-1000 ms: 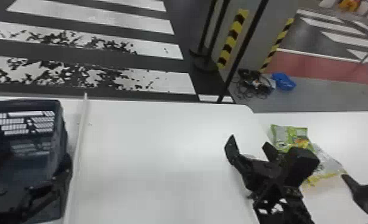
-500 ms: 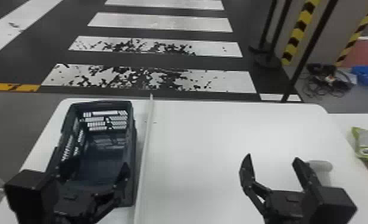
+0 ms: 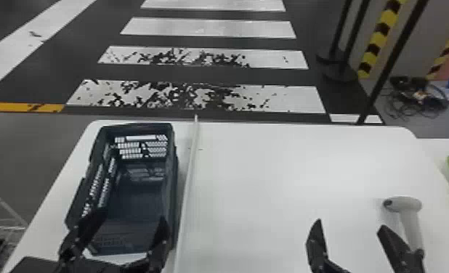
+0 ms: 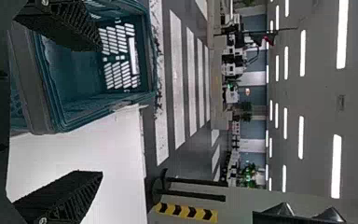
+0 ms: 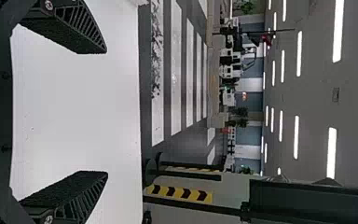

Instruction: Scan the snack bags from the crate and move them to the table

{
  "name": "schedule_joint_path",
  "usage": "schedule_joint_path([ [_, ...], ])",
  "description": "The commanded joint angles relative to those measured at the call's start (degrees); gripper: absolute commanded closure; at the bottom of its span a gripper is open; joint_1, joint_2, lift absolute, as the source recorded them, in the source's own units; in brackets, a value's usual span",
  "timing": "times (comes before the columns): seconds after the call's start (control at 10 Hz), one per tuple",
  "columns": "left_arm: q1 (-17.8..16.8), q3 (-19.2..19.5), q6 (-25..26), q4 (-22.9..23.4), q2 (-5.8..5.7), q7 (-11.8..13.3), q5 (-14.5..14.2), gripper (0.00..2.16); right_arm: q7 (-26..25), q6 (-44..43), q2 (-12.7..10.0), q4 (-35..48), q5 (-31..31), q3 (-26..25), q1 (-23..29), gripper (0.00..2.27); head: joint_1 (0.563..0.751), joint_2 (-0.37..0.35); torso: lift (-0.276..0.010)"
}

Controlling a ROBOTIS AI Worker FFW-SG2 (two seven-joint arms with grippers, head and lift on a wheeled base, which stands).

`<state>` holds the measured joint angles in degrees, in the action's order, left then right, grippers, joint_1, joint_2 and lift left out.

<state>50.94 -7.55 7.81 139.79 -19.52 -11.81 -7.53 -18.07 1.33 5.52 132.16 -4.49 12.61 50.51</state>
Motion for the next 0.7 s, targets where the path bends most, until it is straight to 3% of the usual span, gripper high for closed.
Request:
schedule_joint_path([
  [0.0, 2.2, -0.6, -9.8, -2.1, -0.34, 0.0, 0.3, 0.05, -3.3, -4.5, 2.4, -0.2, -3.1, 2.3, 2.7, 0.07, 0.695, 0.001, -0.095],
  [0.1, 3.1, -1.4, -13.3, -2.9, -0.52, 0.0, 0.7, 0.05, -4.7, -5.6, 3.4, -0.5, -3.7, 3.7, 3.5, 0.06, 0.695, -0.005, -0.095],
  [0.6, 5.6, -2.7, -12.6, -3.4, -0.87, -0.4, 1.5, 0.05, -4.3, -8.0, 6.2, -2.3, -2.5, 3.0, 7.2, 0.06, 0.695, 0.007, -0.095],
])
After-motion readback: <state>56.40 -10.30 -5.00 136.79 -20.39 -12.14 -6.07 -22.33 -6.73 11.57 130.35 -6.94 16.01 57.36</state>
